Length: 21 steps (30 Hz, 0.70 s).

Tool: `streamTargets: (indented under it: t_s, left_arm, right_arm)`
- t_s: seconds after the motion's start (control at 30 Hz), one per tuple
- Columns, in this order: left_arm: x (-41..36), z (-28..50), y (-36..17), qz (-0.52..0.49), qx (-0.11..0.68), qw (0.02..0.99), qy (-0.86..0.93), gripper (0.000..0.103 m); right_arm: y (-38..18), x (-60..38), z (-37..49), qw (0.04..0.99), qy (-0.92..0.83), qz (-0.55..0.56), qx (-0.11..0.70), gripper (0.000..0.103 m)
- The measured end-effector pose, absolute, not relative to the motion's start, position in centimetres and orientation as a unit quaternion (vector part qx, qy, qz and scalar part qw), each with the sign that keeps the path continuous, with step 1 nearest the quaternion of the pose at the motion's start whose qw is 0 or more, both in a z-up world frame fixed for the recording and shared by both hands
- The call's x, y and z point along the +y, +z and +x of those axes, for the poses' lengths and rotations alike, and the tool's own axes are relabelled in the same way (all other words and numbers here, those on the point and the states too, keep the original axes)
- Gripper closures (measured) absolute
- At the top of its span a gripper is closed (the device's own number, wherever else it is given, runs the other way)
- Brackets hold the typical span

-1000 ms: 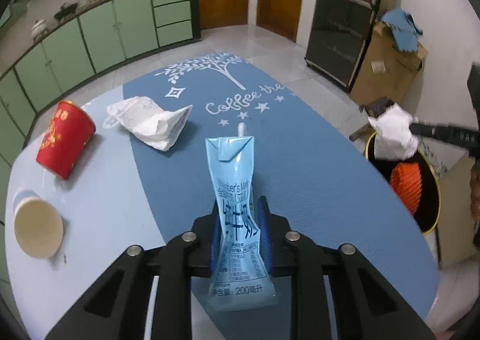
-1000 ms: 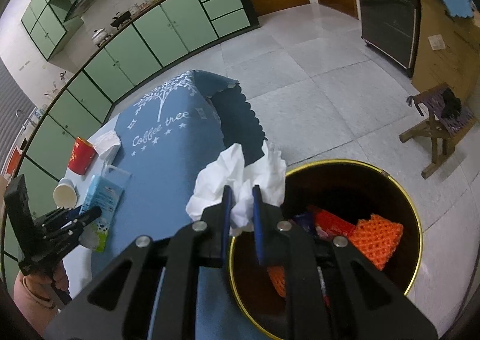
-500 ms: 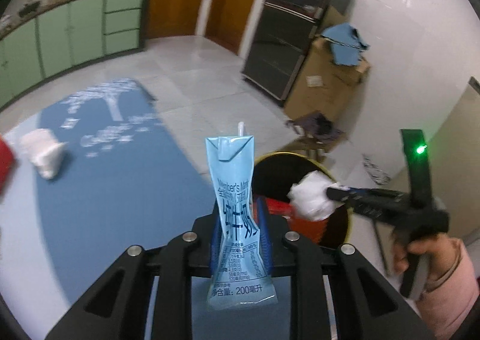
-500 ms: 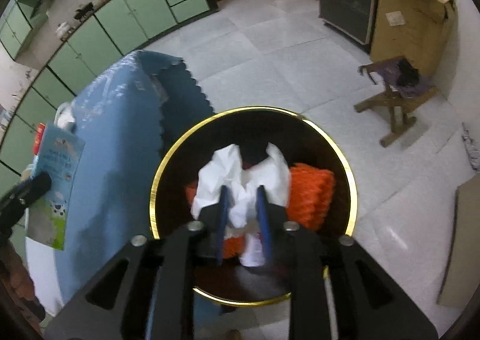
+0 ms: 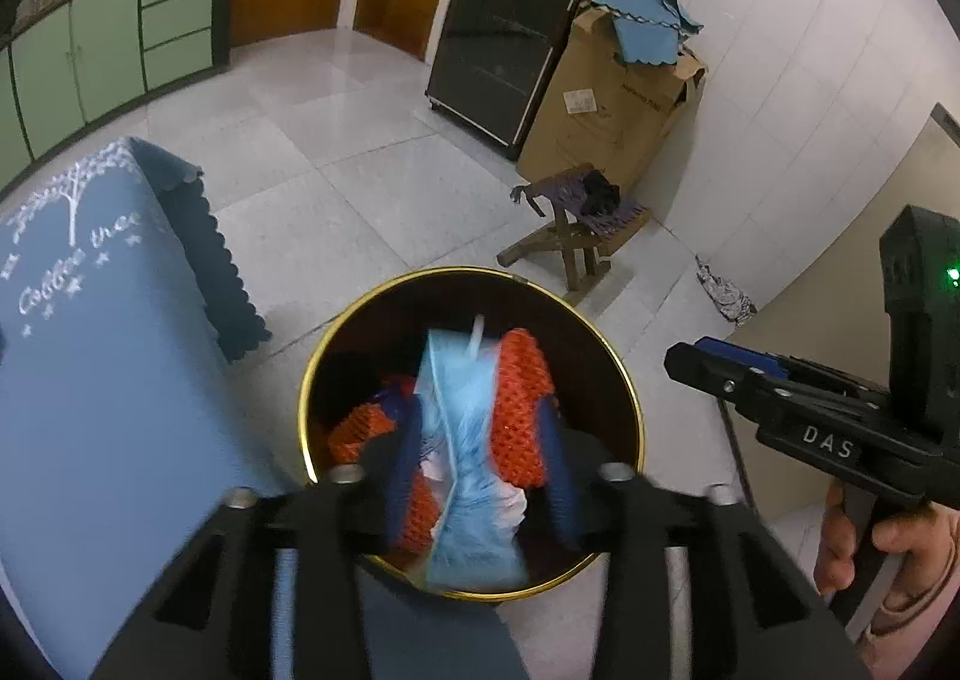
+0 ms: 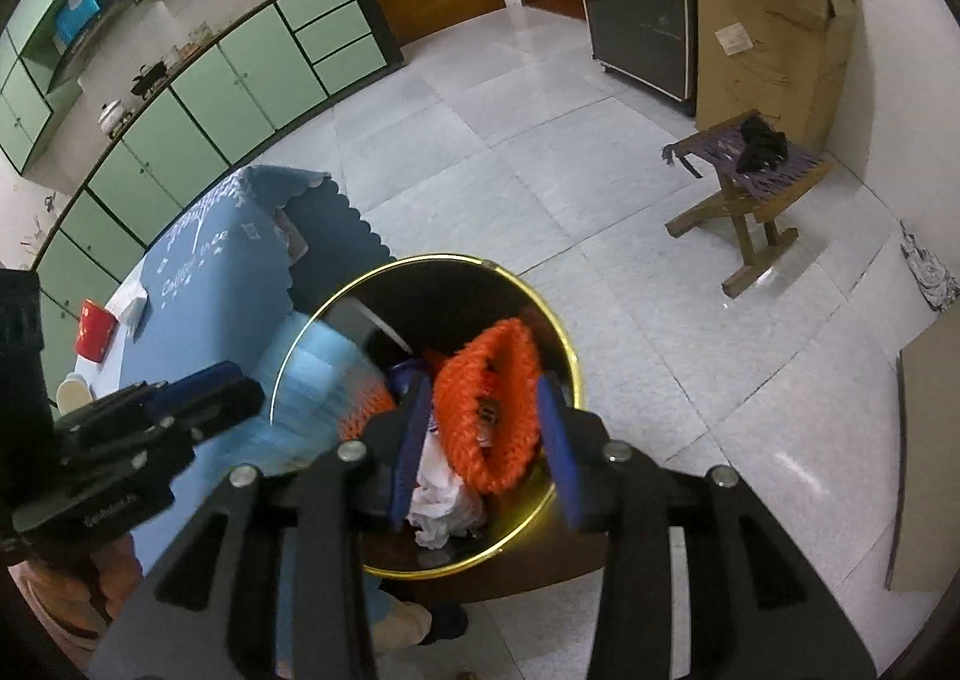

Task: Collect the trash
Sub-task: 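Lower the blue milk carton into the bin and open the left tool, then grasp the blue-white paper cup with the left tool while the right tool grasps the red cup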

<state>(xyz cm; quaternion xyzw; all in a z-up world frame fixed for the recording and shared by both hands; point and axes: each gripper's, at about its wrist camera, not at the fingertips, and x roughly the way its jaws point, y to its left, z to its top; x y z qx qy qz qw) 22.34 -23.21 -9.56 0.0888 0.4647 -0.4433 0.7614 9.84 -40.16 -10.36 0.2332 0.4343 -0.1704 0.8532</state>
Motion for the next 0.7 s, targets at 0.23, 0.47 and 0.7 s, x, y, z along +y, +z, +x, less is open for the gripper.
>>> streamTargets:
  t_s: [0.23, 0.47, 0.7]
  left_arm:
    - [-20.7, 23.2, -8.4, 0.064, 0.46, 0.773, -0.431, 0.051]
    - [-11.2, 25.1, -6.1, 0.048, 0.429, 0.831, -0.351, 0.04]
    - [1.9, 28.1, -5.4, 0.048, 0.406, 0.892, -0.194, 0.035]
  right_arm:
    - [-9.8, -40.2, 9.7, 0.857, -0.167, 0.243, 0.422, 0.066]
    - [-8.4, -35.7, 13.3, 0.874, -0.106, 0.221, 0.418, 0.064]
    - [-6.8, -27.3, 20.3, 0.892, -0.009, 0.176, 0.417, 0.046]
